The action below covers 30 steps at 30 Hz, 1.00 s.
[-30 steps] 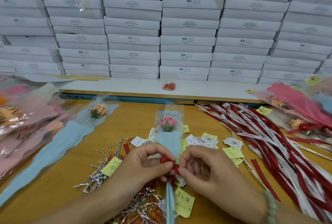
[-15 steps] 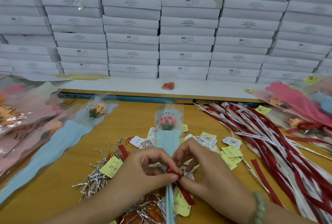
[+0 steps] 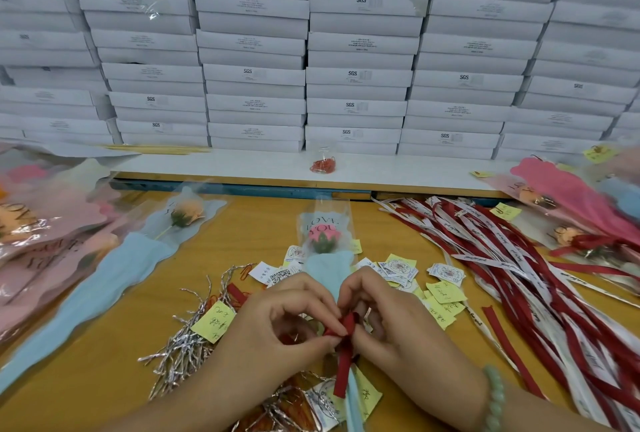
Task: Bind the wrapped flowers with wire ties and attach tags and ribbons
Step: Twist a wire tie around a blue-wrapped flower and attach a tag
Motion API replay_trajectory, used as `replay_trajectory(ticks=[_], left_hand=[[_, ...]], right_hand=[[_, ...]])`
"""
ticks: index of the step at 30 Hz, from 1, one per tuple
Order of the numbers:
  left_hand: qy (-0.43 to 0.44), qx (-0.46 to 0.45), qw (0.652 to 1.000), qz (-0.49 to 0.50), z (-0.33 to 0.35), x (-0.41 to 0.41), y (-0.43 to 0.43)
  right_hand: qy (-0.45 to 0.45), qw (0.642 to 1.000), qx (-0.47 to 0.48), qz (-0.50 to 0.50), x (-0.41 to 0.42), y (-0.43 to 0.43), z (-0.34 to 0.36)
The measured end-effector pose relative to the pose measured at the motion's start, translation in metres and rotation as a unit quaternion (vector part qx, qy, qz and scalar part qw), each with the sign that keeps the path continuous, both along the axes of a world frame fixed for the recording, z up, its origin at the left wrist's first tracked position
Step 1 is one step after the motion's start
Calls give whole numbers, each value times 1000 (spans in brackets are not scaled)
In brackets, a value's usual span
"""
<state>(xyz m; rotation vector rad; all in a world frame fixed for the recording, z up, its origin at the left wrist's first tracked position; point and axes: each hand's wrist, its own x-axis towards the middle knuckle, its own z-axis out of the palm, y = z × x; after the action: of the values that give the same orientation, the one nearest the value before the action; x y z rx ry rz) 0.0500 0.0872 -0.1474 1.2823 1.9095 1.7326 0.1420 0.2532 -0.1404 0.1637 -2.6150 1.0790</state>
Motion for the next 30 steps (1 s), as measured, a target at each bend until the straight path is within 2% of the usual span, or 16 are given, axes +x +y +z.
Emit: replay_trajectory(ticks=[15,19,25,30], left_hand=[[51,2,998,36,4,3,-1],[58,-11,997,57,3,3,-1],[55,-22,995,80,2,2,0],[55,-34,995,75,2,2,-1]], right_hand=[[-44,998,-38,-27,-2,1,4],[-85,991,-105,-11,-3,4,5],[-185,962,-200,34,1,14,16],[-160,967,-198,24,0,17,19]])
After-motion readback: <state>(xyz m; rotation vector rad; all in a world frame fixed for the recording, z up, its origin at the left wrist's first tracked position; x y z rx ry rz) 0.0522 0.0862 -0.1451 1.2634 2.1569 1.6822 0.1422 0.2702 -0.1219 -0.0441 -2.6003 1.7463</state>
